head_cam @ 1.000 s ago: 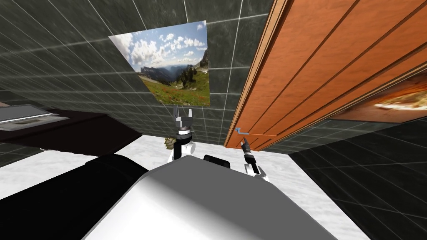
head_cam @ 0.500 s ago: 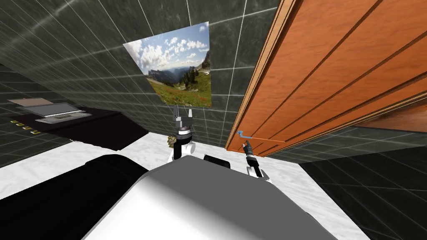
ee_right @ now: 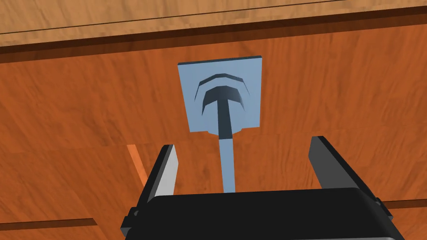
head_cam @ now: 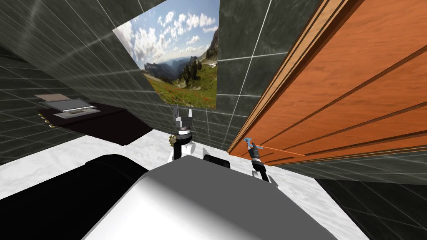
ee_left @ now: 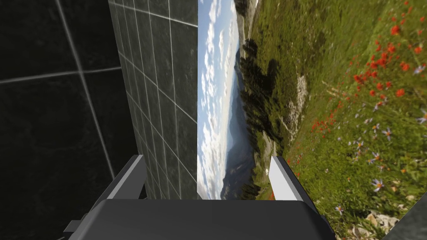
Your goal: Pull the door open
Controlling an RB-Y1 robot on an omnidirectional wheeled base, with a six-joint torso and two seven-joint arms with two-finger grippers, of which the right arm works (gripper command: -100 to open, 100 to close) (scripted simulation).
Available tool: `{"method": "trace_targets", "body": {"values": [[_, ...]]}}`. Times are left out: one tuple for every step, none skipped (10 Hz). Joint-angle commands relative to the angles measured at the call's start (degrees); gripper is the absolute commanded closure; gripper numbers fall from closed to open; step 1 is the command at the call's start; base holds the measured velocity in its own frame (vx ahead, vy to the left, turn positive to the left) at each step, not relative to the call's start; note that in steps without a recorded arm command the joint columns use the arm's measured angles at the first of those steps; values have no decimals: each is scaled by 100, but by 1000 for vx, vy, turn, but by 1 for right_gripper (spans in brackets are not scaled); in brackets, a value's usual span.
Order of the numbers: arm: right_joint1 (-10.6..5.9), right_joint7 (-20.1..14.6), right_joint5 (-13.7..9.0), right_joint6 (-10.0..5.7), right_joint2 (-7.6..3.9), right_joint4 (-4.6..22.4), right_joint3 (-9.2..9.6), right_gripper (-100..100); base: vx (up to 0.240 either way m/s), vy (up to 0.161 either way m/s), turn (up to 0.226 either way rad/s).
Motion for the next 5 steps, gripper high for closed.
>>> {"method": "trace_targets", "body": {"values": [[-48,-6,-4,-73,-9,286,-5,-100,0,0,0],[6,-55,-50,-157,-84,363,-65,-100,43,2,127],[56,-98,-91,-234,-153,421,-120,-100,149,-8,187],[56,-98,-91,-234,-153,421,-120,-100,141,-1,58],[81,-88,-84,-189,-137,353,-111,-100,48,3,3]]}}
